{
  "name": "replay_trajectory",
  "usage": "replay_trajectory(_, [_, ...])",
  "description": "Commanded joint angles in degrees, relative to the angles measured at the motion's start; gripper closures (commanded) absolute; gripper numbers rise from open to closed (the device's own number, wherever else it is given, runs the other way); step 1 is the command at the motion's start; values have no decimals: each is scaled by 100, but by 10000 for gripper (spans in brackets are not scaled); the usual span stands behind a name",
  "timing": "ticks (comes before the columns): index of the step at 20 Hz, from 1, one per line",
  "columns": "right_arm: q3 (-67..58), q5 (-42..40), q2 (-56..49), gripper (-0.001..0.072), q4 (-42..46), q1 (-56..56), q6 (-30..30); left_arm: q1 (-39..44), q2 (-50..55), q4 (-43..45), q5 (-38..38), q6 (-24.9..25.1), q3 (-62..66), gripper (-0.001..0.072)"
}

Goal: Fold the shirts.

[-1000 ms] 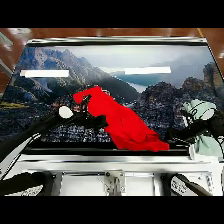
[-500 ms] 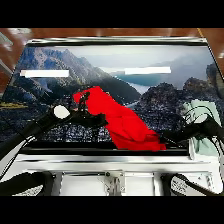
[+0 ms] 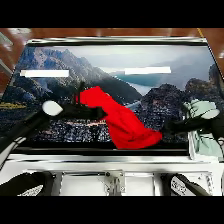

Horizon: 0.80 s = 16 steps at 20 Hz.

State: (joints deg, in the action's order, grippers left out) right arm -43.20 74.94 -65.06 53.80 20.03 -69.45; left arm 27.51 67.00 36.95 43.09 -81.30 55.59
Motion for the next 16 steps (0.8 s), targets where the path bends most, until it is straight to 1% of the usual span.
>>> replay_trajectory(1, [-1333,-63,1064,651,-337,2,232,-496,-706,-7,114,481,1163,655])
replay_trajectory(3, [-2559,-455,1751,650,-352,2,216,-898,-1147,-7,107,481,2297,655])
replay_trajectory(6, [-4118,-1720,2673,651,-387,4,-20,-1270,-1606,-9,111,476,3744,655])
replay_trajectory(8, [-4815,-2299,3051,652,-348,4,-20,-1290,-1862,-7,111,479,4293,655])
replay_trajectory(9, [-5049,-2435,3187,652,-302,4,-17,-1290,-2013,17,109,479,4457,655])
replay_trajectory(11, [-5466,-2411,3383,651,-20,4,-59,-1292,-2345,479,107,470,4597,655])
replay_trajectory(12, [-5617,-2319,3434,652,136,4,-136,-1292,-2546,852,120,337,4594,655])
replay_trajectory(14, [-5858,-1921,3464,651,483,4,-365,-1292,-2872,1755,273,-356,4594,655])
replay_trajectory(16, [-5923,-1329,3464,651,649,4,-557,-1290,-3101,2511,839,-933,4592,655])
